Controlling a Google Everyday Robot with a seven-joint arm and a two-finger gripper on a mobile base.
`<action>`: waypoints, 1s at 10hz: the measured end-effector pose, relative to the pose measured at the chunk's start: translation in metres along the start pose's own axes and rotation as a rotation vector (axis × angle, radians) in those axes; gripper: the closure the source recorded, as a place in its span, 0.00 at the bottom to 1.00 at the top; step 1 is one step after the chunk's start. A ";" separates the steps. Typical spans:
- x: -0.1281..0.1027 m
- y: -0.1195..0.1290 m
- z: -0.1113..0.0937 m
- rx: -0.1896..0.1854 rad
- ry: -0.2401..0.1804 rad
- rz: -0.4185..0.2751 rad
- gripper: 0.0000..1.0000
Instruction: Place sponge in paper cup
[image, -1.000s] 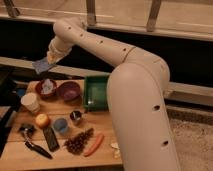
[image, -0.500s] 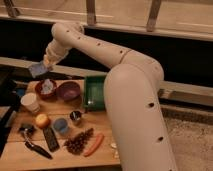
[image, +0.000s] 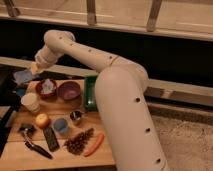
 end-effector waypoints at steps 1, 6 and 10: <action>-0.001 0.011 0.009 -0.030 0.014 -0.011 1.00; 0.001 0.009 0.011 -0.034 0.049 -0.003 1.00; 0.034 0.012 0.048 -0.079 0.238 0.044 1.00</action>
